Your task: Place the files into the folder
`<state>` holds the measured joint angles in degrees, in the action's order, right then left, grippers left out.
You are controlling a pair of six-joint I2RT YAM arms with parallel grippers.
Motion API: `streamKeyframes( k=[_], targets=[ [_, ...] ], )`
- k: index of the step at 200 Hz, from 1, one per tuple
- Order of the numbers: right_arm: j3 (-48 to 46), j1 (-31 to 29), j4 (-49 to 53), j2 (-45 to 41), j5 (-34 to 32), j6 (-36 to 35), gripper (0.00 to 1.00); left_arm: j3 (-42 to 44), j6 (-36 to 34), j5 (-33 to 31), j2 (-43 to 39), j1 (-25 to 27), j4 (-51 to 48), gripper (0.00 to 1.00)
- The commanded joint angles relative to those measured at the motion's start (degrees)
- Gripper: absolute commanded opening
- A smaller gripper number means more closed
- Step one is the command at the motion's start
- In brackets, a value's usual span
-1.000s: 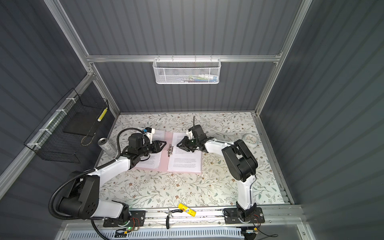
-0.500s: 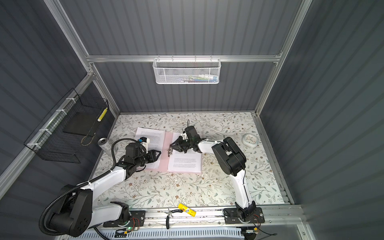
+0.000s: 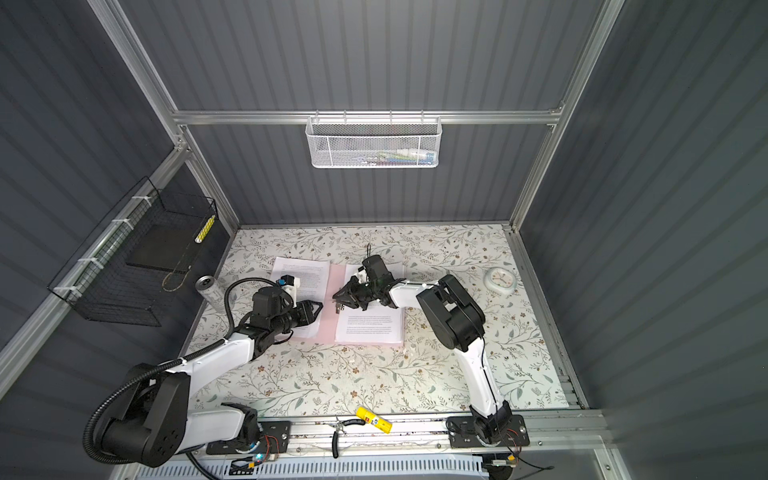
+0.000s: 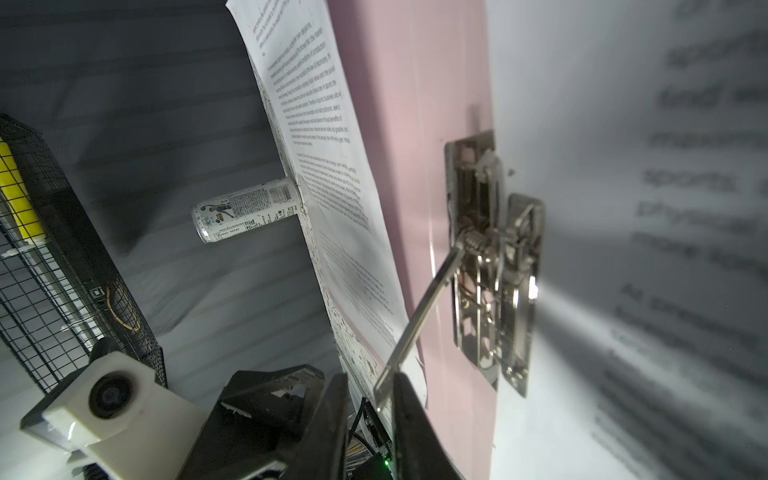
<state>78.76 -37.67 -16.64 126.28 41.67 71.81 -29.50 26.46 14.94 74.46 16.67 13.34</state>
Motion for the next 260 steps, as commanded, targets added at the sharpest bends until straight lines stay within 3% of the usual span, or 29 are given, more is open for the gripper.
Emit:
streamKeyframes(
  k=[1,260],
  targets=[
    [-1.1,-0.4,-0.6,-0.2,0.0,0.4,0.23,0.4,0.5,-0.1,0.5,-0.4,1.4,0.43],
    [-4.4,-0.2,-6.3,-0.3,0.5,3.2,0.10,1.1,-1.4,-1.3,6.4,-0.5,4.1,0.41]
  ],
)
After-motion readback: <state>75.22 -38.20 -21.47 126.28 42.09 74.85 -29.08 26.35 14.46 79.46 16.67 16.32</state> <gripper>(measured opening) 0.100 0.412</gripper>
